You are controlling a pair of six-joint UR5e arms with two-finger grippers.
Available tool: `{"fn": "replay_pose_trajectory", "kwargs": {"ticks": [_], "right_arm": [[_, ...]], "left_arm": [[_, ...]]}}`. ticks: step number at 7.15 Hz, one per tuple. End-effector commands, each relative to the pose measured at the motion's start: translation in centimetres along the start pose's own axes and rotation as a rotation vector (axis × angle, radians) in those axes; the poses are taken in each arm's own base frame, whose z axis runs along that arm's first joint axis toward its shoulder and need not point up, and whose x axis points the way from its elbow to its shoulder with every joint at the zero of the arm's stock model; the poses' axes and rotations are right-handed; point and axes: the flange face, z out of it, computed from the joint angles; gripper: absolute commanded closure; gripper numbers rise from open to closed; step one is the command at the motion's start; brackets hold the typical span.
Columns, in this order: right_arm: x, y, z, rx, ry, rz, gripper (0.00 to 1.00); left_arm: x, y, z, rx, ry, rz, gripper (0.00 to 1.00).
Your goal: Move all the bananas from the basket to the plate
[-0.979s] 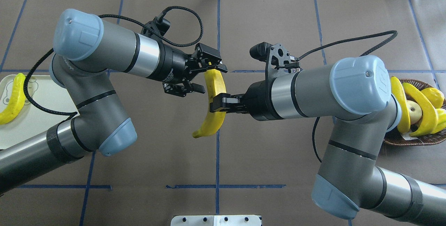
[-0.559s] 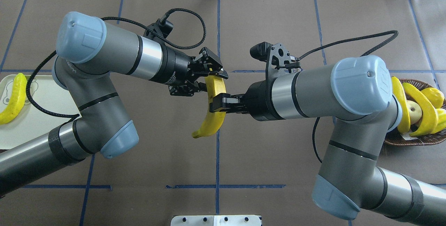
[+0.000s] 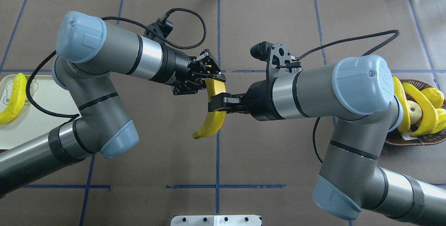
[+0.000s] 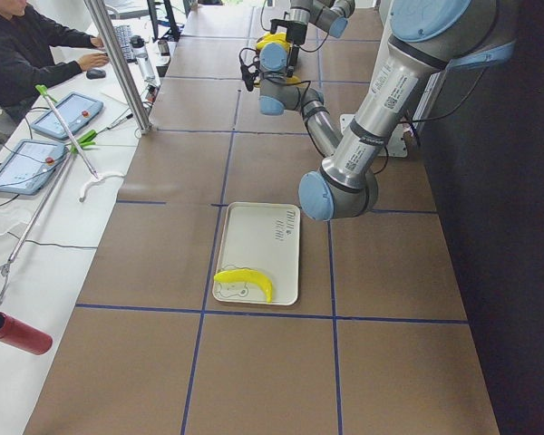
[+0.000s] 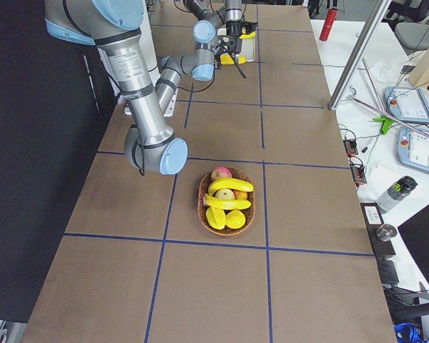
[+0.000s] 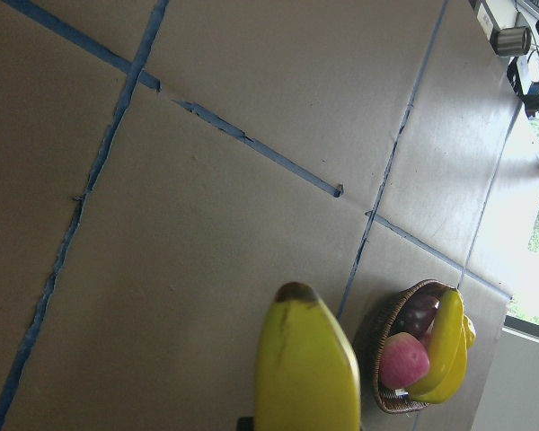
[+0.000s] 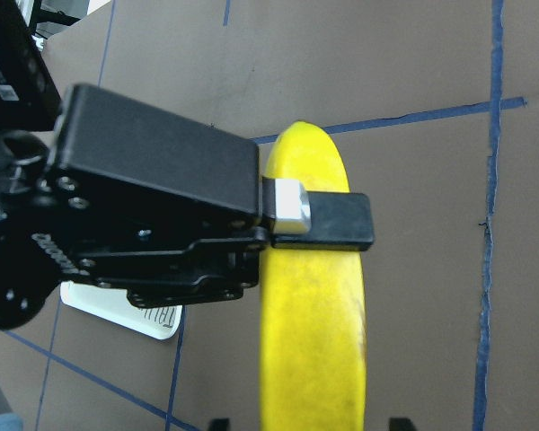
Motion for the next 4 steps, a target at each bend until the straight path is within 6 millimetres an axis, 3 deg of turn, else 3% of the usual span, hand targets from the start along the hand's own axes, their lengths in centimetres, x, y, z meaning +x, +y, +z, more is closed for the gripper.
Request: {"fn": "replay_pose_trajectory", "kwargs": {"ticks": [1,2,3,4], "right_arm": [[-0.1,0.0,-0.3,0.005,-0.009,0.004,0.00],[-0.4,0.0,-1.3,0.012,-0.022,-0.001,0.00],[-0.7,0.0,-2.0,0.017,-0.033,-0.006,0.00],[-0.9,0.0,-2.3,0.019,-0.037,-0.006,0.00]], "left_arm": [[0.1,-1.1,-0.6,0.021,0.000,-0.004,1.00],[-0.3,-3.2,-1.0,0.065,-0.041,-0.036,1.00],[-2.2,-5.5,-0.9,0.116,-0.167,-0.021,1.00],[-5.3,-7.4,-1.9,0.145,-0.287,0.070,1.00]]}}
